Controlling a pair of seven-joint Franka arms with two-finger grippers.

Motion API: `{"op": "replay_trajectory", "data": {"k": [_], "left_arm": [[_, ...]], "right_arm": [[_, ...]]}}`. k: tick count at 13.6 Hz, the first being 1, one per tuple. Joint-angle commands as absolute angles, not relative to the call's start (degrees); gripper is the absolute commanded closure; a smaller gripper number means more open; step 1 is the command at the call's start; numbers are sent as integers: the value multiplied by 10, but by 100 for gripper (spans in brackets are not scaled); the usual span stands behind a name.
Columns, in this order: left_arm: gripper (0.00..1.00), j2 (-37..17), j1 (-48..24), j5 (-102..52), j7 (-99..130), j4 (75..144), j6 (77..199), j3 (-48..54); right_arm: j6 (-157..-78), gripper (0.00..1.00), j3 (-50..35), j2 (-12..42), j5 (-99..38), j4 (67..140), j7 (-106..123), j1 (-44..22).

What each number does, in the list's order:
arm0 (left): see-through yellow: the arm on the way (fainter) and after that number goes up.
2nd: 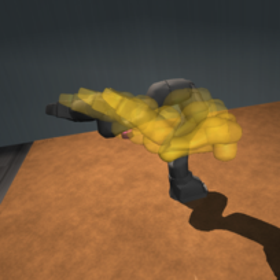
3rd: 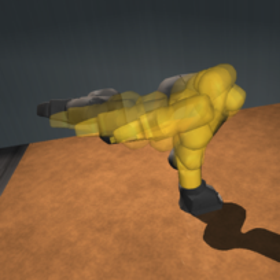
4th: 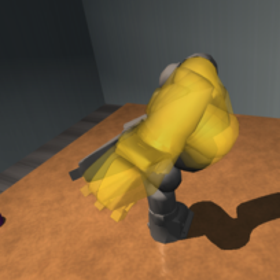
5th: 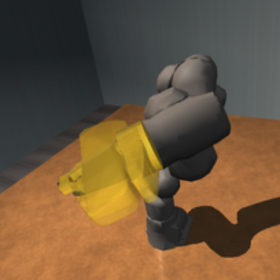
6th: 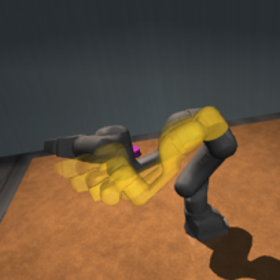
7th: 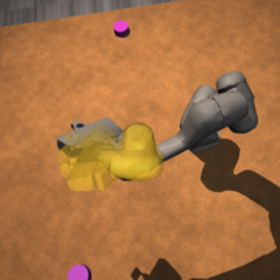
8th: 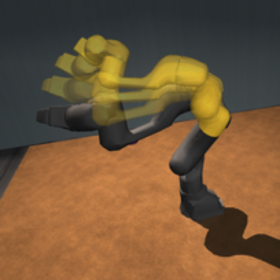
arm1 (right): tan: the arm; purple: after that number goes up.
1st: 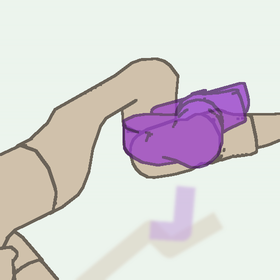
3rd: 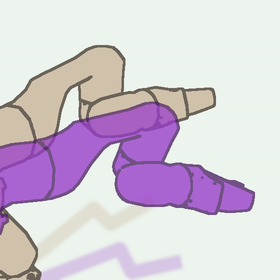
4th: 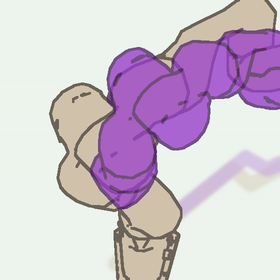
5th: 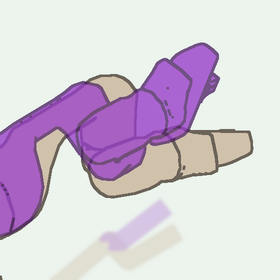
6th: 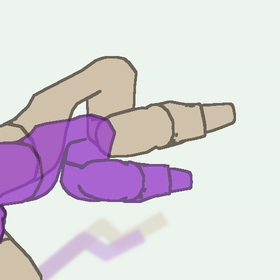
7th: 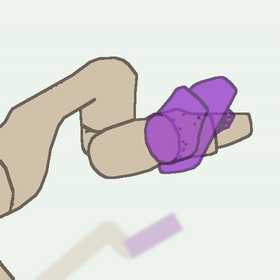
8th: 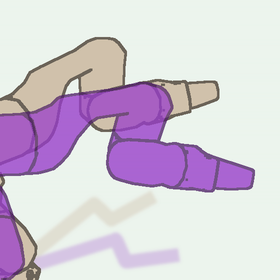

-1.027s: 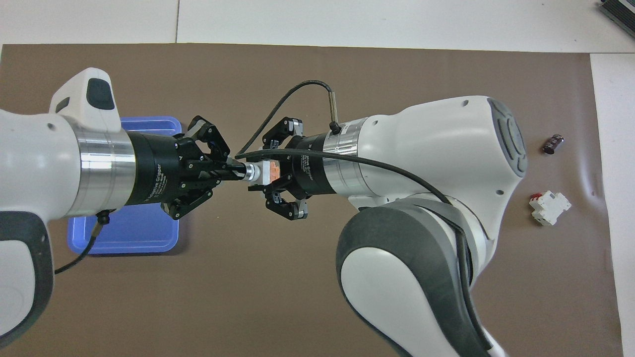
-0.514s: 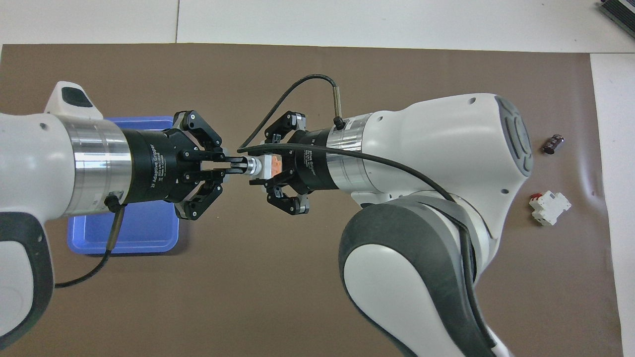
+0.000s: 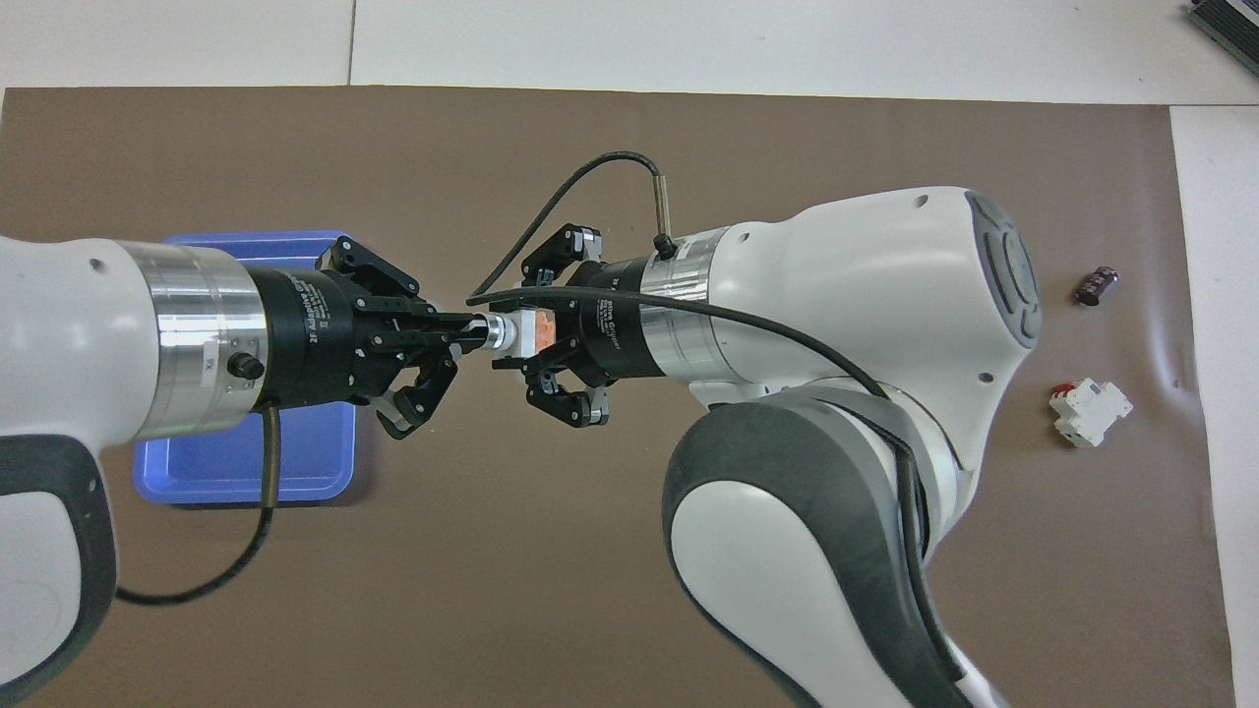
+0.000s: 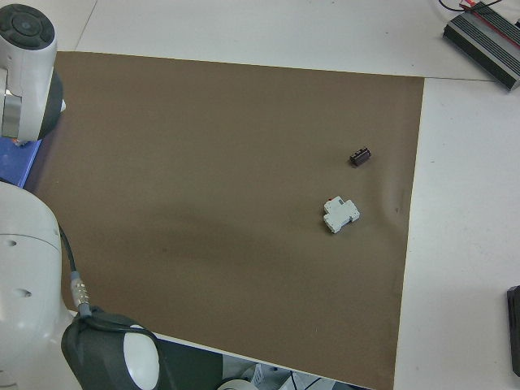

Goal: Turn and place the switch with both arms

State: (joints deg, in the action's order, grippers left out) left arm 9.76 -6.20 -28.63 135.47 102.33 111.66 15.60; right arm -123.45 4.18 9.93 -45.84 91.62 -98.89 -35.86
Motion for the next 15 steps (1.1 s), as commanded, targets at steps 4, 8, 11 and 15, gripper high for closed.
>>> {"op": "replay_trajectory", "data": {"k": [4, 8, 11, 15], "left_arm": [[100, 128, -33, -236, 1561, 1083, 1144, 152], [100, 141, -33, -236, 1632, 1105, 1143, 152], [100, 141, -34, -236, 1647, 1105, 1145, 153], [100, 141, -33, -235, 1644, 1104, 1144, 153]], "right_arm": [[-1230, 100, 41, 90, -452, 914, -1004, -354], [-1228, 100, 41, 88, -452, 915, -1005, -353], [-1223, 100, 41, 88, -452, 914, -1005, -352], [-1223, 100, 41, 88, -452, 914, -1005, -352]]}}
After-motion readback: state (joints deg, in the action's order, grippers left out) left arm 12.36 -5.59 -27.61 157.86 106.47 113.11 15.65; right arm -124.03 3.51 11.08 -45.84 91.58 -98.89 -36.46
